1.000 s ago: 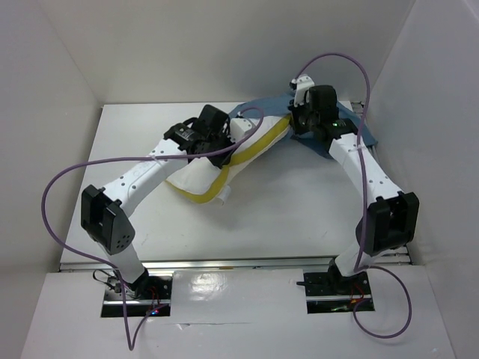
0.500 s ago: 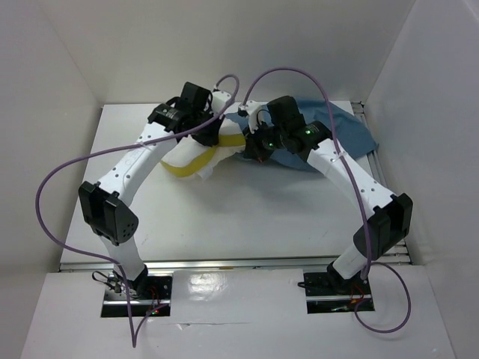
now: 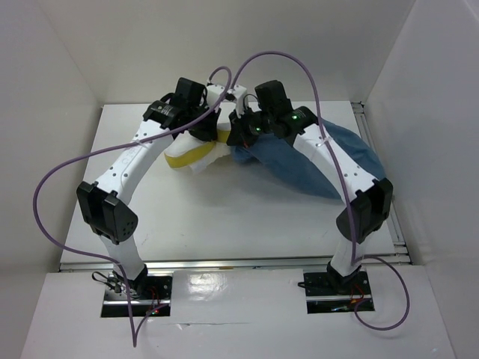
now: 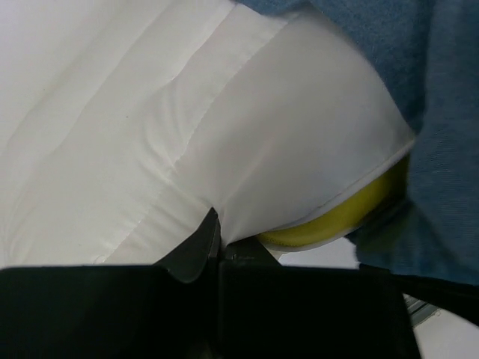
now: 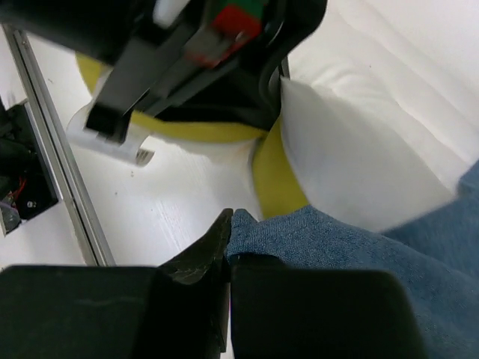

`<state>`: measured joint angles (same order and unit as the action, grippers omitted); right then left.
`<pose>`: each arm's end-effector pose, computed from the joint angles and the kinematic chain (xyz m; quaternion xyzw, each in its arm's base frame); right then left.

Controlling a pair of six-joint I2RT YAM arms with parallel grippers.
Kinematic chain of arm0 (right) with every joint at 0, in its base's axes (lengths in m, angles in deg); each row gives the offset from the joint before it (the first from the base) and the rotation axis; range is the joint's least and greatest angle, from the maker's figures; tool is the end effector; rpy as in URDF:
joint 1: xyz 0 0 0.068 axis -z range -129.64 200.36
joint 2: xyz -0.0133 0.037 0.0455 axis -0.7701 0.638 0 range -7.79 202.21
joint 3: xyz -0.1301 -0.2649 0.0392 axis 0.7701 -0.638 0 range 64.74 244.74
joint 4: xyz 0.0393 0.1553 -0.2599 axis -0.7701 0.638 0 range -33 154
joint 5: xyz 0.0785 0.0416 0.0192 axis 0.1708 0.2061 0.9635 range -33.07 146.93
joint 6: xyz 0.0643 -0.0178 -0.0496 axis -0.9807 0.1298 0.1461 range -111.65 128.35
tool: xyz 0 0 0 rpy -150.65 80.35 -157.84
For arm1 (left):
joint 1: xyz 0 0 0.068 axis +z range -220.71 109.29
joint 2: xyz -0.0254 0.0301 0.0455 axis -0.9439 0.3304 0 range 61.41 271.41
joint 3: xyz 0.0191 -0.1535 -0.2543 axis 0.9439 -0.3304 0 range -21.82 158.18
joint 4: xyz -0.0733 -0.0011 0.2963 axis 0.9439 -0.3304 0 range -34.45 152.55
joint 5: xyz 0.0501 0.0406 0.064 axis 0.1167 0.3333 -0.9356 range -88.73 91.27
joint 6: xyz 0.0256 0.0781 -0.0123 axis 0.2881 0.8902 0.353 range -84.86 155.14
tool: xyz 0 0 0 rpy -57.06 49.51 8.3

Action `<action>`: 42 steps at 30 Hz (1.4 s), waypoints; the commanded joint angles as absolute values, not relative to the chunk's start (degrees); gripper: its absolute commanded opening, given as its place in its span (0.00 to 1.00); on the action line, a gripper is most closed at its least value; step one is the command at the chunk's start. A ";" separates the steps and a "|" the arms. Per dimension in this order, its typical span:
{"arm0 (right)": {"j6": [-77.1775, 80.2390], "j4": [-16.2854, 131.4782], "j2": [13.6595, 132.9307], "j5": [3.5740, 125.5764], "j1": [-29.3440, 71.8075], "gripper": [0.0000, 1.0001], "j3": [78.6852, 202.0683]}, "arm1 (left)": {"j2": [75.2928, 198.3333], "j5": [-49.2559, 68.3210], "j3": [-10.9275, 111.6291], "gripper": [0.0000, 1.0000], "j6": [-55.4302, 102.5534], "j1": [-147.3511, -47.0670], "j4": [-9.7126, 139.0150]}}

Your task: Put the pillow into the pillowcase

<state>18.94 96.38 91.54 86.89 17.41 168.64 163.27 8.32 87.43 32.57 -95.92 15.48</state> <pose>0.3705 0.2832 0.4042 -0.4288 0.7506 0.3114 0.3946 0.4242 -0.2094 0.4007 0.2030 0.8807 -0.1559 0.3986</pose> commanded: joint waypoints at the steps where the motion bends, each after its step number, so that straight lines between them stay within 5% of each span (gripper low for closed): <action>1: 16.34 91.37 94.51 91.74 13.89 0.00 175.03 | 162.83 12.52 91.12 0.00 28.55 -96.29 24.14; 13: 17.75 92.24 95.58 92.54 8.17 0.00 177.67 | 162.31 14.10 89.19 0.00 26.88 -96.29 24.67; 16: 19.24 93.56 91.98 86.83 9.13 0.34 177.69 | 160.03 14.10 85.68 0.00 27.49 -96.29 24.67; 17: 19.94 93.04 90.23 86.21 9.92 0.55 175.42 | 159.32 13.58 82.80 0.00 27.49 -96.29 24.67; 20: 19.34 83.15 78.83 78.86 13.52 0.75 166.48 | 155.81 13.58 74.97 0.00 28.63 -96.29 25.19; 30: 19.33 76.50 72.45 64.05 18.36 0.75 160.11 | 144.56 11.90 52.82 0.00 35.04 -99.09 27.40; 31: 19.33 77.21 73.33 63.53 19.24 0.75 160.10 | 144.55 11.91 51.93 0.05 37.49 -99.79 27.39; 32: 18.11 79.30 75.51 64.31 21.25 0.75 160.89 | 143.68 11.91 50.96 0.34 38.82 -101.45 26.78; 33: 17.49 80.72 77.01 64.32 22.05 0.75 162.64 | 142.98 10.25 49.13 0.43 39.79 -102.43 26.78; 40: 14.15 91.97 89.85 70.89 26.19 0.72 172.12 | 137.26 -1.52 47.87 0.93 48.40 -107.10 33.62; 42: 14.15 94.08 92.66 73.53 26.19 0.71 174.24 | 139.95 -3.29 50.50 0.98 48.41 -104.39 34.25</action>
<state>15.61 88.14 91.57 68.92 26.26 168.53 139.16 3.12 46.82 44.94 -107.16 28.44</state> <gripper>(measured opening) 0.715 0.960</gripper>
